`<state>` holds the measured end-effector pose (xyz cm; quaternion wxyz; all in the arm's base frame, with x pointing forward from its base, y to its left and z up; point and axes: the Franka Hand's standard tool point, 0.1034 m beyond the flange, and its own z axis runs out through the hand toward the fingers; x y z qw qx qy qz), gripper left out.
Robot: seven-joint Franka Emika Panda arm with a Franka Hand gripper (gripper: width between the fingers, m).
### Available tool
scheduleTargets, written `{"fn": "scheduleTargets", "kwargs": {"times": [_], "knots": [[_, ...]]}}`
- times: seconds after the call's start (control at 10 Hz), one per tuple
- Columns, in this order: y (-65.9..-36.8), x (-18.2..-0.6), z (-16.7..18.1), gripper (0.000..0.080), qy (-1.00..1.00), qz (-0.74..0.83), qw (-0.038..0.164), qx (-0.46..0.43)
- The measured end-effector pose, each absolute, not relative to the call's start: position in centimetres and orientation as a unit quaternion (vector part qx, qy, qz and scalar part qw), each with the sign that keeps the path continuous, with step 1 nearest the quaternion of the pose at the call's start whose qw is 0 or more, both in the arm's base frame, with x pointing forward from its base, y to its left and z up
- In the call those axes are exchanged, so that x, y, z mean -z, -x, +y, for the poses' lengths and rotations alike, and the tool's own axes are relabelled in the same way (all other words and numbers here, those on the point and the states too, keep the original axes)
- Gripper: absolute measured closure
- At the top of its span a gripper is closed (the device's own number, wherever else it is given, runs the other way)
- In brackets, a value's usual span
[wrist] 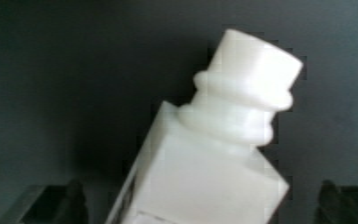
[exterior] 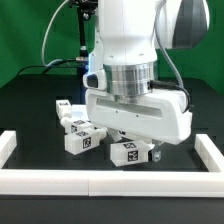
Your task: Assemble one leg
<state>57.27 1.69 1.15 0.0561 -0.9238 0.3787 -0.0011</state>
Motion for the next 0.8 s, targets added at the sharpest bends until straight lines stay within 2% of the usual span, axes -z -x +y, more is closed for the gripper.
{"fn": "scheduleTargets", "kwargs": {"times": [0.2,0.3,0.4,0.5,0.7,0.8], "knots": [[-57.3,-1.1,1.7,0.041,0.925,0.376,0.056,0.001],[-57.3,-1.1,1.8,0.041,0.925,0.375,0.056,0.001],[-57.3,-1.2,1.7,0.0516,0.927,0.37,0.056,0.002],[-57.5,-2.1,1.1,0.0516,0.938,0.341,0.057,0.001],[-56.0,-5.3,-0.6,0.0516,0.953,0.298,0.056,0.016],[-55.1,-7.5,-2.5,0.0516,0.959,0.278,0.056,0.018]]}}
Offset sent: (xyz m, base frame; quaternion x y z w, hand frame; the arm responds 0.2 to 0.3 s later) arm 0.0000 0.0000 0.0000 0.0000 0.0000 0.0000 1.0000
